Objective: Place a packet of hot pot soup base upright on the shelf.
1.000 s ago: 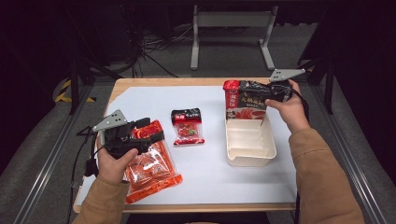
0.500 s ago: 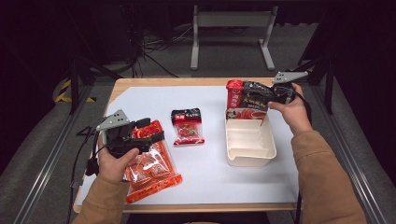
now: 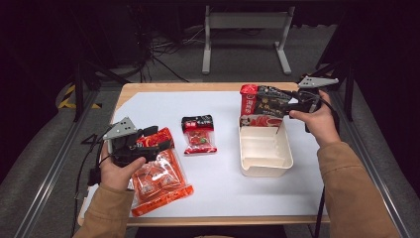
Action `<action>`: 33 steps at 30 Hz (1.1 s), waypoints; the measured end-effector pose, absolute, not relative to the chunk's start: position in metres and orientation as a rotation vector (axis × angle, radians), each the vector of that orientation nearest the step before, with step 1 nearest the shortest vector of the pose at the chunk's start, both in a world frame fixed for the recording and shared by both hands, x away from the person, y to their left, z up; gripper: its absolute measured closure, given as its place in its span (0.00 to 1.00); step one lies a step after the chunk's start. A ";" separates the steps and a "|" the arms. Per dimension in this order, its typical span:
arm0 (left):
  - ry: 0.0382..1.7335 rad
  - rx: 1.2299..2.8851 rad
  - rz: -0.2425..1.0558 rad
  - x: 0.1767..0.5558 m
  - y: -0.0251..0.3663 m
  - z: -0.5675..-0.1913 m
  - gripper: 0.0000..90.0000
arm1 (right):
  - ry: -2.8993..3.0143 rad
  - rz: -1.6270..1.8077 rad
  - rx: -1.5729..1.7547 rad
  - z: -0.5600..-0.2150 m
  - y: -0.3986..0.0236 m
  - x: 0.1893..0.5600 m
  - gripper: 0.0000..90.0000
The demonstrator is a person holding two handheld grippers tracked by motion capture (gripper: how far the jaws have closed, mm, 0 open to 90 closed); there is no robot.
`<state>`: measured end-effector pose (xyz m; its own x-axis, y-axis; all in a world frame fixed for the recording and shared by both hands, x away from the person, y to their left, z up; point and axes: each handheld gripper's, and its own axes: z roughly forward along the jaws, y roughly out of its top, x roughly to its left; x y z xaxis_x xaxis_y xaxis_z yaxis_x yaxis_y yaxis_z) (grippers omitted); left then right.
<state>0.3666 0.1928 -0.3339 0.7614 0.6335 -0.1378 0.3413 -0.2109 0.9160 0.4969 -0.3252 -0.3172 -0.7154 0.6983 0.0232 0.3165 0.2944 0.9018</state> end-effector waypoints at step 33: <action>0.803 1.888 0.323 0.370 0.230 -0.337 0.16 | 2.172 1.368 0.860 -0.287 -0.316 0.398 0.30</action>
